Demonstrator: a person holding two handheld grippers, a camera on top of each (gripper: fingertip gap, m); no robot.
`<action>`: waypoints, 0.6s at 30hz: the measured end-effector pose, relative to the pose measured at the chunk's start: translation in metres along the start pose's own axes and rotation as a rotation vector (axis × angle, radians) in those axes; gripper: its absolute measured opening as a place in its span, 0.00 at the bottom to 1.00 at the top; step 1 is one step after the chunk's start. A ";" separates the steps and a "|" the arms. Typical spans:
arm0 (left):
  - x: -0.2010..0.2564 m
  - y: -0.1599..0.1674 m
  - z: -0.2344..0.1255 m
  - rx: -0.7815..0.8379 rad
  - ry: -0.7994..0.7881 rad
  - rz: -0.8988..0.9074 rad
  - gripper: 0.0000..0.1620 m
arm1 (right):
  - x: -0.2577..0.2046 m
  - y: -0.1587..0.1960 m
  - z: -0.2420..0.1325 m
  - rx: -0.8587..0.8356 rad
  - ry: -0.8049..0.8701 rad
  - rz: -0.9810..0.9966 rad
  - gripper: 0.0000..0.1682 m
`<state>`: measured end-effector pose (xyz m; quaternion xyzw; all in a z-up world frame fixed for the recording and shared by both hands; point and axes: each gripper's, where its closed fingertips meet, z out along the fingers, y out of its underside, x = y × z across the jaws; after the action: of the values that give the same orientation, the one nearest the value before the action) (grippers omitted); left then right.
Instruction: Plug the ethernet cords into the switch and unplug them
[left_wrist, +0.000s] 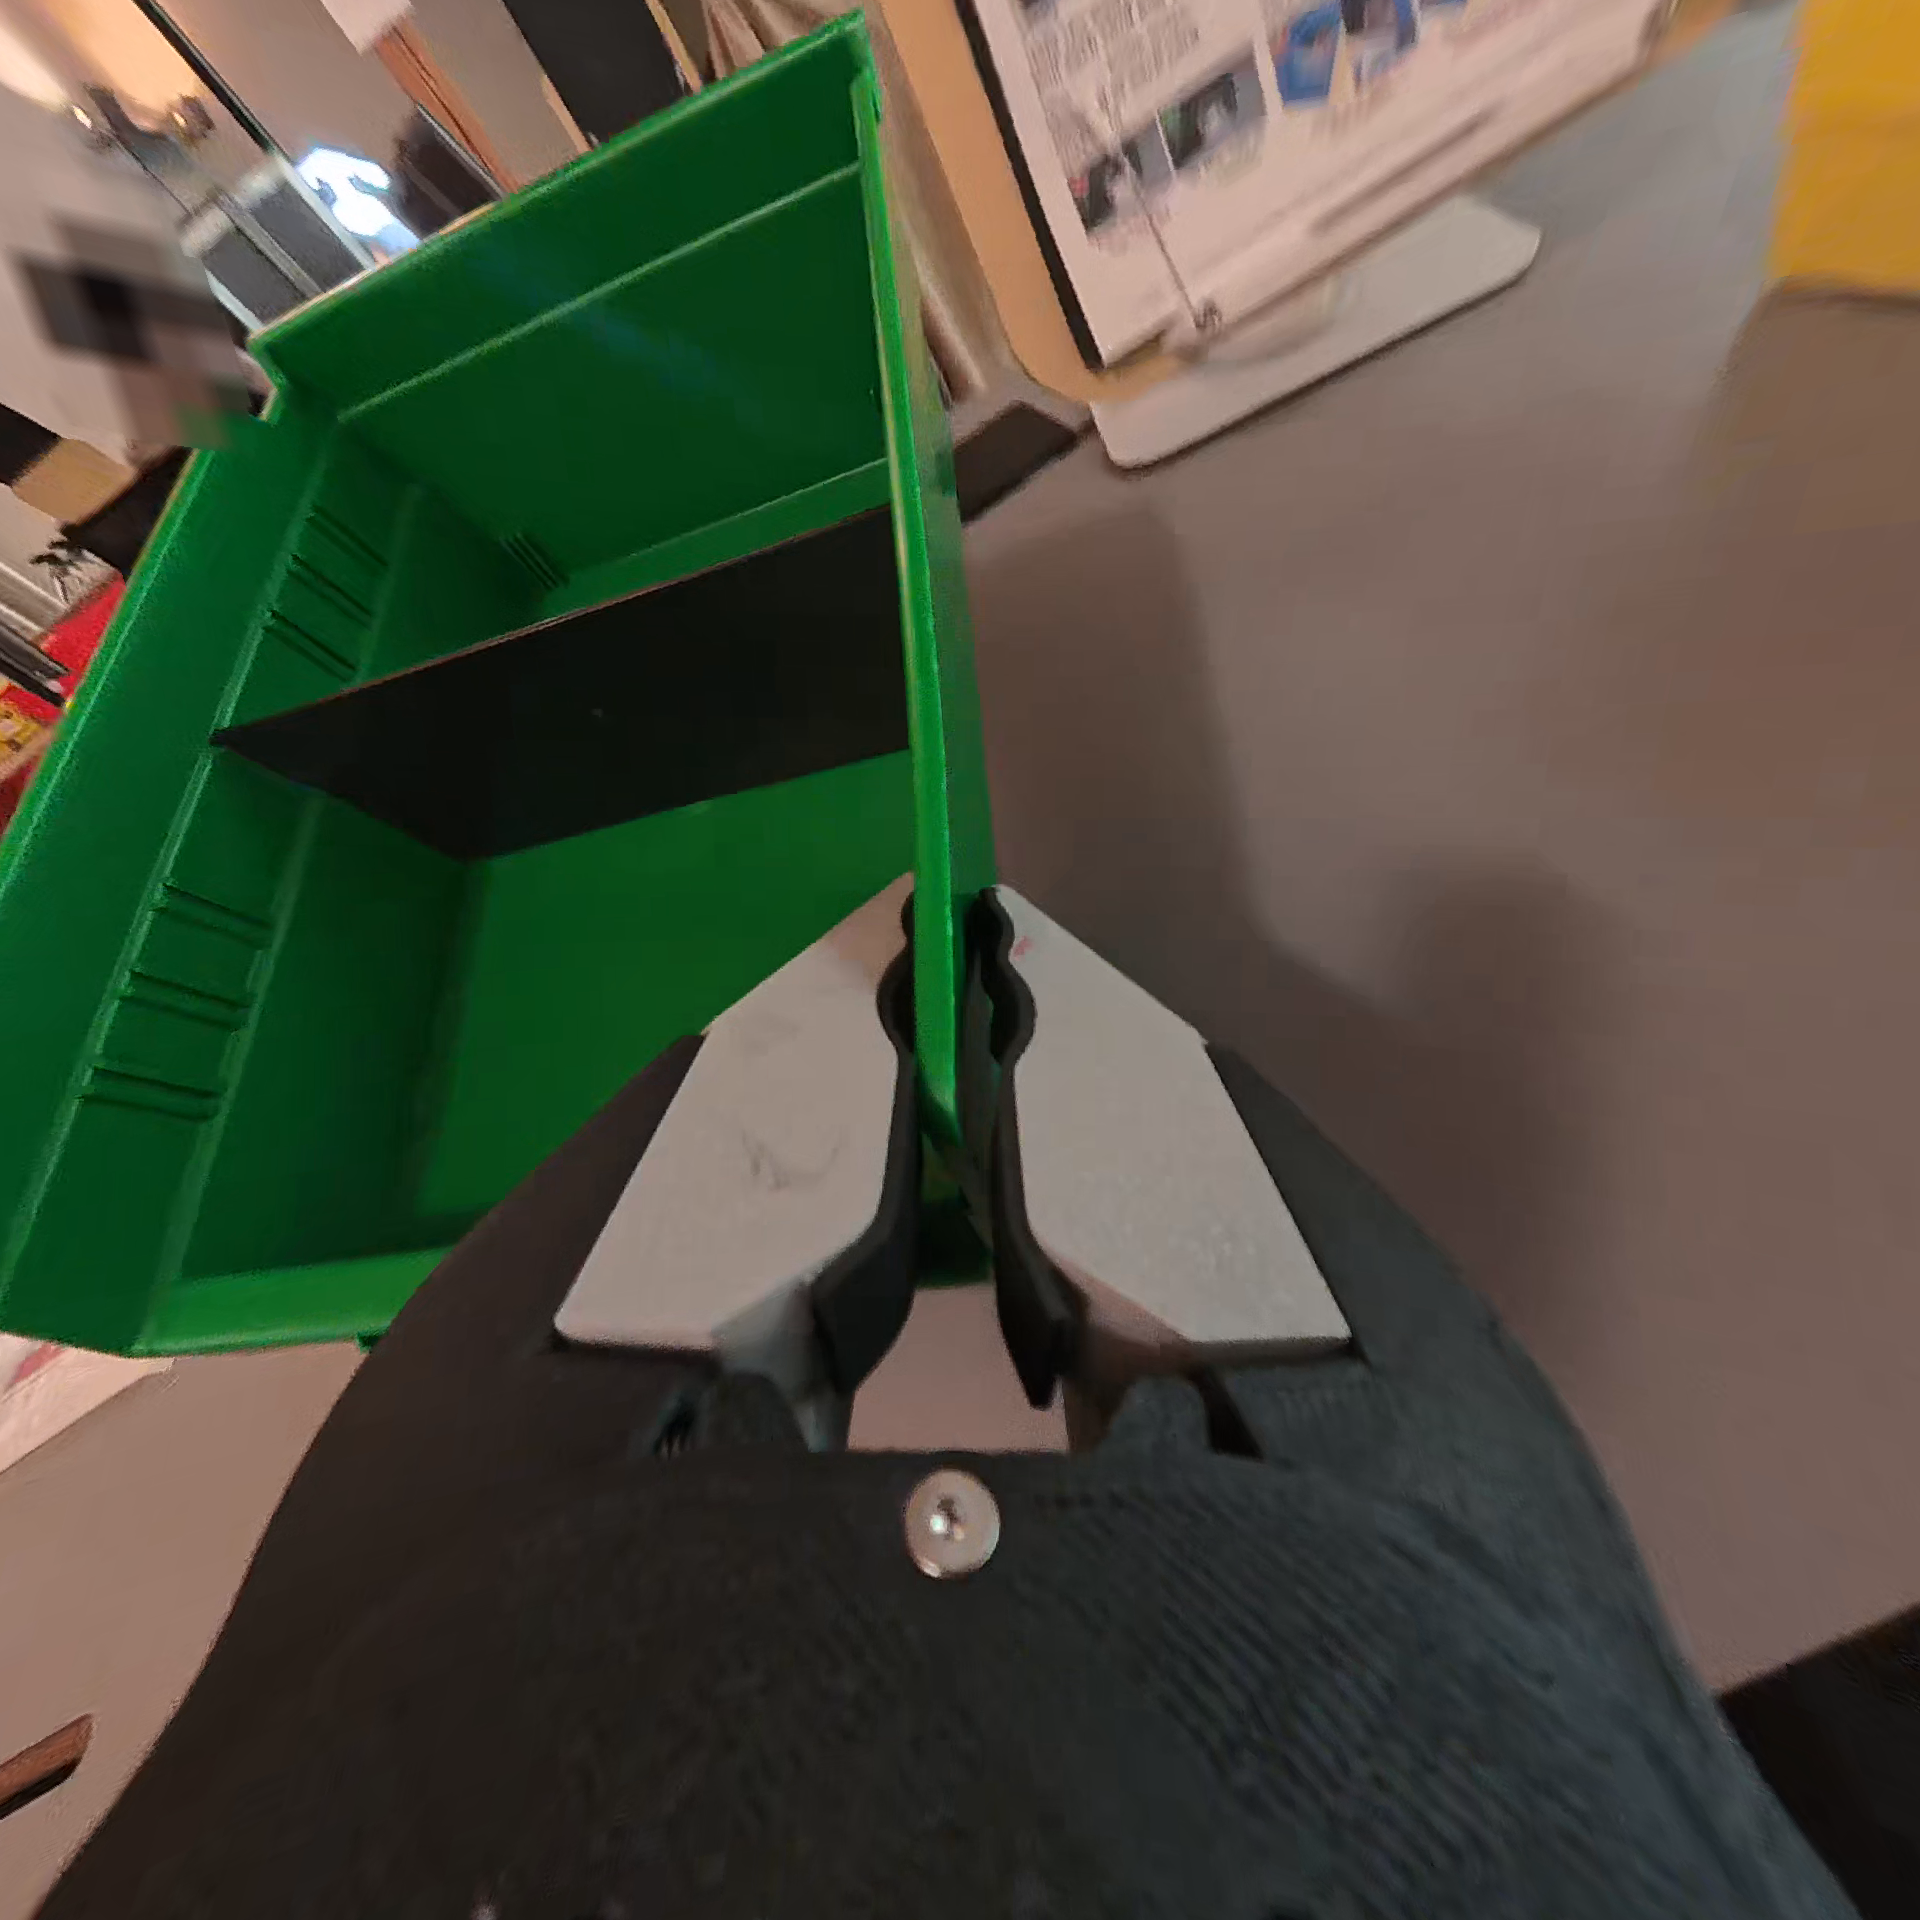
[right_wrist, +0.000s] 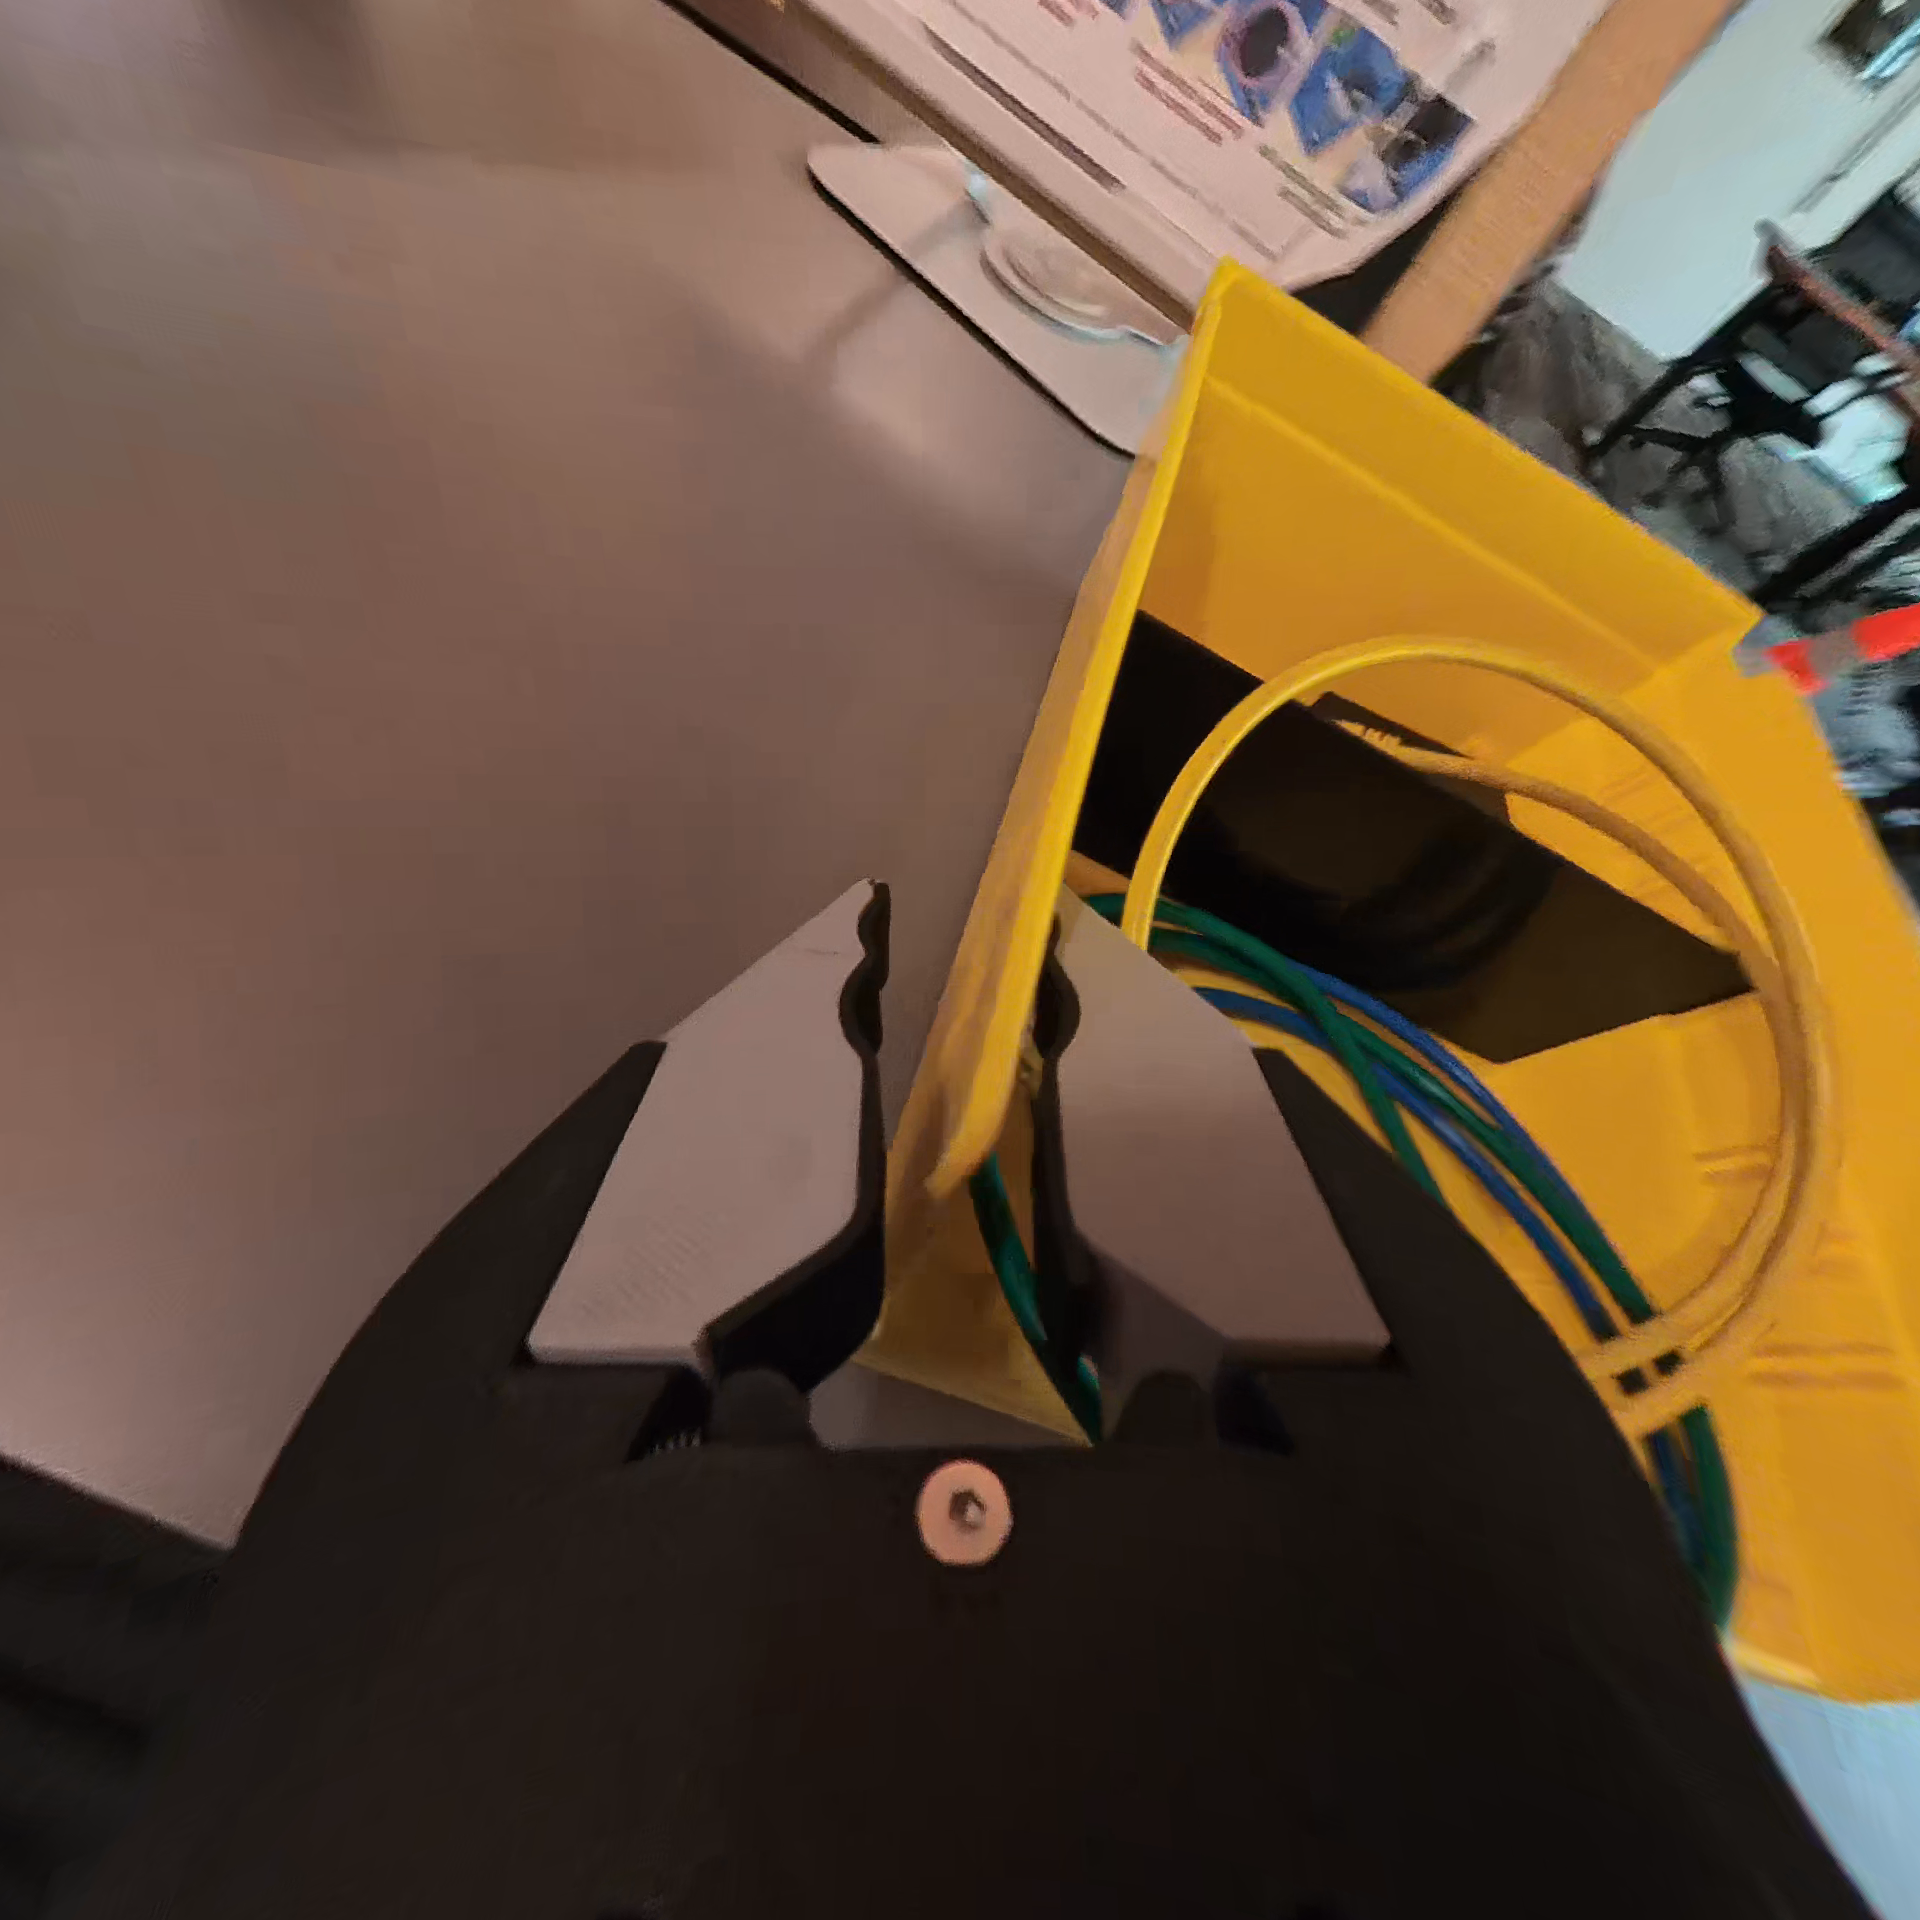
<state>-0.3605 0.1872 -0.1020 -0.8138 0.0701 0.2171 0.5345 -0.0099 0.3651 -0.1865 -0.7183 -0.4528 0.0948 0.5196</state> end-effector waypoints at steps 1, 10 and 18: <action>-0.005 -0.007 -0.009 0.036 -0.001 -0.018 0.04 | -0.017 -0.009 0.003 0.017 -0.032 0.009 0.13; -0.028 -0.043 -0.060 0.197 -0.160 0.054 0.04 | -0.224 -0.123 0.054 0.095 -0.257 -0.040 0.15; -0.015 -0.056 -0.066 0.249 -0.136 0.117 0.04 | -0.362 -0.225 0.019 0.359 -0.415 -0.190 0.30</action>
<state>-0.3364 0.1492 -0.0268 -0.7192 0.1075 0.2919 0.6213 -0.3529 0.1174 -0.1286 -0.5346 -0.5907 0.2693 0.5411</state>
